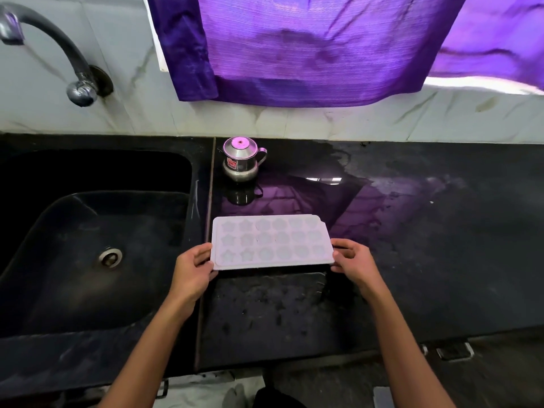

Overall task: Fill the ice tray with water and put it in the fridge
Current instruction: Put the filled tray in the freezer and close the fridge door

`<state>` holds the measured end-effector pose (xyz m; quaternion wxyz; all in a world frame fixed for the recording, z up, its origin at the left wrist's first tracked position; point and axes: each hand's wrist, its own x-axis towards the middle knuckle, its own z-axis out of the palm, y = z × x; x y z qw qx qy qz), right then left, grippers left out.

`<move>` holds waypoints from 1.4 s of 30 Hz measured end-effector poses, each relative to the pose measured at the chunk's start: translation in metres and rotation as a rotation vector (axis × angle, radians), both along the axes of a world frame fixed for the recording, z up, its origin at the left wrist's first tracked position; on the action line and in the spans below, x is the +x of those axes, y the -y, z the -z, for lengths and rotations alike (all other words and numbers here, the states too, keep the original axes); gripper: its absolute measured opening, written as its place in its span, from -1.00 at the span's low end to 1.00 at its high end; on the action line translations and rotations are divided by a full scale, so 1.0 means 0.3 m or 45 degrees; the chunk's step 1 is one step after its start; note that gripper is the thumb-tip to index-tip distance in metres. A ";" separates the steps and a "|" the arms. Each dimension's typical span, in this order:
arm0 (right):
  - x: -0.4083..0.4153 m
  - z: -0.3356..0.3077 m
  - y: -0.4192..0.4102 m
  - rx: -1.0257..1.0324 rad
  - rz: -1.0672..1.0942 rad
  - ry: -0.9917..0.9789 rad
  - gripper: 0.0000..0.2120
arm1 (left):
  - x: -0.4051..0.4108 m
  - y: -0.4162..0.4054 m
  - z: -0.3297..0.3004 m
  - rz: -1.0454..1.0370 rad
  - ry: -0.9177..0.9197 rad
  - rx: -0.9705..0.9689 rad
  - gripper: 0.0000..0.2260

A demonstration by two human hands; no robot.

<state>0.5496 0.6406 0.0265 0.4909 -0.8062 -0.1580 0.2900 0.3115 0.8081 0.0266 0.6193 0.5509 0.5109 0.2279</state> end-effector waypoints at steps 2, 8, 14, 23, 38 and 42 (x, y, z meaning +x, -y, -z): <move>0.003 0.001 0.001 0.024 -0.014 -0.010 -0.82 | 0.004 0.006 -0.008 -0.053 0.017 -0.049 -0.64; 0.013 0.022 0.010 0.057 -0.018 -0.053 -0.79 | 0.008 0.014 -0.027 -0.139 0.027 -0.144 -0.63; 0.018 0.031 0.008 0.099 -0.030 -0.097 -0.77 | 0.013 0.041 -0.040 -0.218 0.023 -0.172 -0.63; 0.016 0.024 -0.018 0.076 -0.167 -0.124 -0.76 | -0.053 0.088 -0.053 -0.373 0.091 -0.194 -0.62; -0.308 -0.061 -0.319 0.133 -0.921 -0.105 -0.77 | -0.503 0.331 -0.095 -1.036 0.234 -0.056 -0.63; -0.513 -0.078 -0.393 0.151 -1.185 -0.130 -0.75 | -0.664 0.460 -0.119 -1.297 0.260 -0.017 -0.64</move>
